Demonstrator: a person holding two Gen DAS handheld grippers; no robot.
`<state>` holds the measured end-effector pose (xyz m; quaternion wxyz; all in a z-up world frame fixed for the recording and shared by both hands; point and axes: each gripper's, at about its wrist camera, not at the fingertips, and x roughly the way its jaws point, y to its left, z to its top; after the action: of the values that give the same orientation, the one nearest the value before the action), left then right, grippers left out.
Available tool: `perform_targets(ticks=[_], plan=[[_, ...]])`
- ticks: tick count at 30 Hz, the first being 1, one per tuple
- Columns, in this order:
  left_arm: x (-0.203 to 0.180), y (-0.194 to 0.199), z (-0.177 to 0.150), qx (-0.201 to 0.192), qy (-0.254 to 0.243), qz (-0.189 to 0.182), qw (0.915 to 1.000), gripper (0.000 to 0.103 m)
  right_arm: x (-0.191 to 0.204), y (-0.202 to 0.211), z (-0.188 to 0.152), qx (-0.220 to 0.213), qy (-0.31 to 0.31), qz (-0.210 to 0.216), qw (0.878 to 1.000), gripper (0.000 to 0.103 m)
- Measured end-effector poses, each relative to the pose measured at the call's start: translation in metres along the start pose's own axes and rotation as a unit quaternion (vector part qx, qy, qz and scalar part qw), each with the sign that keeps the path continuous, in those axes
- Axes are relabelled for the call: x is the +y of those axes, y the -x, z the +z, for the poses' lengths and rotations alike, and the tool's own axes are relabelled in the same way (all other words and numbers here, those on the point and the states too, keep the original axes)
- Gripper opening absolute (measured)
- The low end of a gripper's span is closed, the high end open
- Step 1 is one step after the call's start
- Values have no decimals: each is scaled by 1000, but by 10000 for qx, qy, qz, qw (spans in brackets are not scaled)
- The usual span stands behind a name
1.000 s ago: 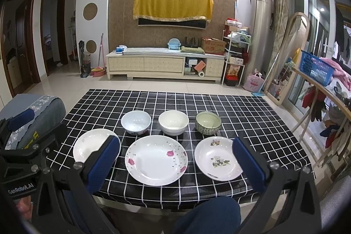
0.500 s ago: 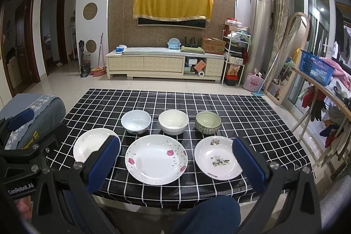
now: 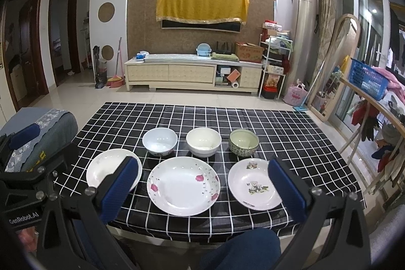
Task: Organize plates and bowls
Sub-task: 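Move both grippers forward toward the plain white plate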
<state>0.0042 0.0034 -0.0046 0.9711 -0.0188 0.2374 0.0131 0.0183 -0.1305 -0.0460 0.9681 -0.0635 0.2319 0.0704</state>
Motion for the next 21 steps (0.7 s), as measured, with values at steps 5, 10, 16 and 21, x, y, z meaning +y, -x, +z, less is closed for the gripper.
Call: perform_targets(ticks=[5, 10, 16, 21], plan=[[12, -7, 7, 46, 39, 91, 9999, 103, 11, -15, 8, 4, 123, 133, 9998, 103], [28, -23, 13, 254, 9, 215, 9994, 103, 26, -39, 18, 152, 262, 327, 9990, 103], [59, -54, 14, 682, 185, 466, 9964, 103, 43, -78, 29, 476, 223, 842, 9951, 103], [94, -85, 4, 1187, 596, 539, 9897, 103, 64, -117, 32, 798, 323, 1114, 9900, 103]])
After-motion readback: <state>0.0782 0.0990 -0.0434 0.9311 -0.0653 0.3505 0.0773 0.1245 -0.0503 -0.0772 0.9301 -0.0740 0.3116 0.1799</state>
